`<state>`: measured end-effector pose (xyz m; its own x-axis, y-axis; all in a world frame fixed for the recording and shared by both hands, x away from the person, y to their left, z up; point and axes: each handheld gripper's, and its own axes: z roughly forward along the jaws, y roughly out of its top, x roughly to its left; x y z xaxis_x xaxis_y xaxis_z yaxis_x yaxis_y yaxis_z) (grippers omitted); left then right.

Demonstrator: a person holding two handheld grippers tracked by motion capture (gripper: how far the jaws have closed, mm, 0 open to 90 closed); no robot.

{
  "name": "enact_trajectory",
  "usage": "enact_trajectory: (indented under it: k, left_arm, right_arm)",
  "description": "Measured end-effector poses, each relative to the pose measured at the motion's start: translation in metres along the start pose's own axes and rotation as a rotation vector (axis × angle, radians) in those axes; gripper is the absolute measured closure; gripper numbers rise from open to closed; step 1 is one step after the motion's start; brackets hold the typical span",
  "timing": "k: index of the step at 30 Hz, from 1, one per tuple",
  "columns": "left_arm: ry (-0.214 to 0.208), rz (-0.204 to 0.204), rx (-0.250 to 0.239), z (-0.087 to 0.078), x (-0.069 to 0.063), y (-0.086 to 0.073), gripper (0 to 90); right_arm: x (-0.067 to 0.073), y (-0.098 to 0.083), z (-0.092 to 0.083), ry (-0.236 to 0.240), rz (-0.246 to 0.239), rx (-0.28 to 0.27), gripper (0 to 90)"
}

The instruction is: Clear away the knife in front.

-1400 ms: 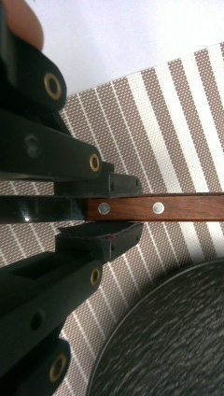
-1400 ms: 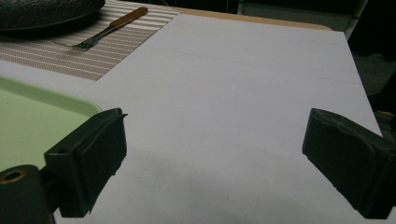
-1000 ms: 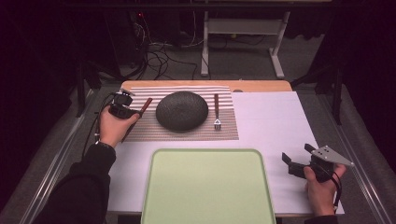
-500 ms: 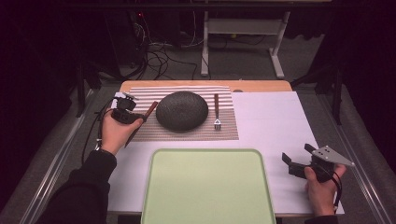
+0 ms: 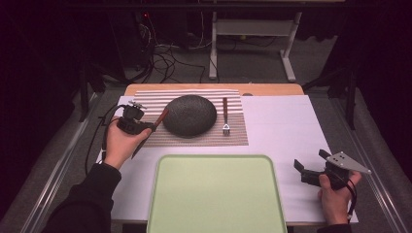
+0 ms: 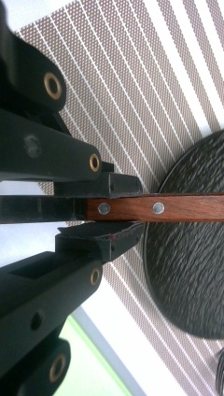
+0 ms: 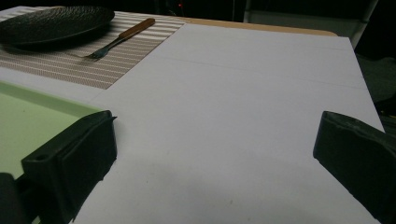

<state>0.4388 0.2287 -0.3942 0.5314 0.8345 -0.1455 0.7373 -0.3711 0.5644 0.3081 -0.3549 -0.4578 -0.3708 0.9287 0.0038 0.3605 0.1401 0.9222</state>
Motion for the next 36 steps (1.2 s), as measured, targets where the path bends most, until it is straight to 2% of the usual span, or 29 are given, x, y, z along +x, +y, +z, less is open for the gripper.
enact_trajectory:
  k: [23, 30, 36]
  left_arm:
    - [-0.070, 0.126, -0.026, -0.017, -0.060, -0.019, 73.9]
    - [-0.097, 0.151, -0.032, -0.019, -0.077, -0.028, 73.9]
    - [-0.104, 0.181, -0.027, -0.019, -0.091, -0.036, 73.8]
  right_arm:
    - [0.001, 0.000, 0.001, 0.009, -0.012, 0.013, 0.2]
    - [0.001, 0.000, 0.001, 0.008, -0.011, 0.013, 0.2]
    - [0.001, 0.000, 0.002, 0.007, -0.010, 0.015, 0.2]
